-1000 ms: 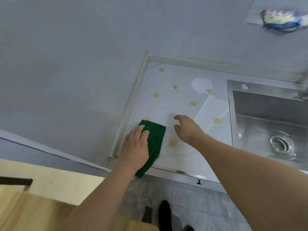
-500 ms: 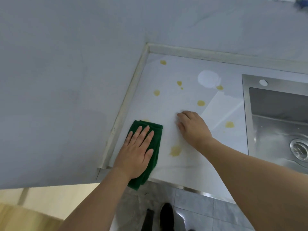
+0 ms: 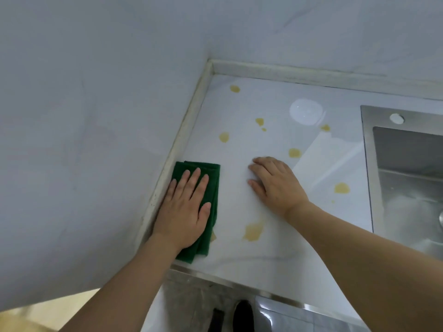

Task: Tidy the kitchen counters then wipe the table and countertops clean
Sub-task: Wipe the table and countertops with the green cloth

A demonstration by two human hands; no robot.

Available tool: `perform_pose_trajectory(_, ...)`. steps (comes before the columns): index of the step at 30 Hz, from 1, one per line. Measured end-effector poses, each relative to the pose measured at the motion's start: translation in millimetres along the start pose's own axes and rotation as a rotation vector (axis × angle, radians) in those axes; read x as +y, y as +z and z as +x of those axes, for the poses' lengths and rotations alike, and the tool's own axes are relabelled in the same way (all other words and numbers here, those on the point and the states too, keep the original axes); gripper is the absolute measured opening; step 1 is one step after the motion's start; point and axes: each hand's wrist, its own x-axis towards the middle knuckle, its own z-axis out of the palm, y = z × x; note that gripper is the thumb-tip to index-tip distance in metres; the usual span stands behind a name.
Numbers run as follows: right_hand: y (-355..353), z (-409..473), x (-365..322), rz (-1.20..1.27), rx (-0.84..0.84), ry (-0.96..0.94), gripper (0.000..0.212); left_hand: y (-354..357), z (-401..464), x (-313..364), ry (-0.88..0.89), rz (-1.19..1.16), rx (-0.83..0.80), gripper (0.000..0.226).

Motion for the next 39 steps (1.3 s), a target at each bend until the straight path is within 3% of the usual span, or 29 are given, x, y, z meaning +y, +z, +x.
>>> perform_pose_trajectory(7,-1,-2,-2,0.01,-0.006,0.012,0.045,7,-26,10,0.0,-0.062,-0.002,0.065)
perform_pose_trajectory(18,8,0,4,0.006,0.056,-0.027,0.042,-7,67,-4,0.01,0.032,-0.008,0.079)
perform_pose_trajectory(30,6,-4,3,0.032,0.076,-0.042,0.041,1,11,13,-0.003,-0.044,-0.006,0.075)
perform_pose_trajectory(39,8,-3,4,0.01,0.084,-0.039,0.041,-11,101,5,-0.048,0.013,0.006,0.077)
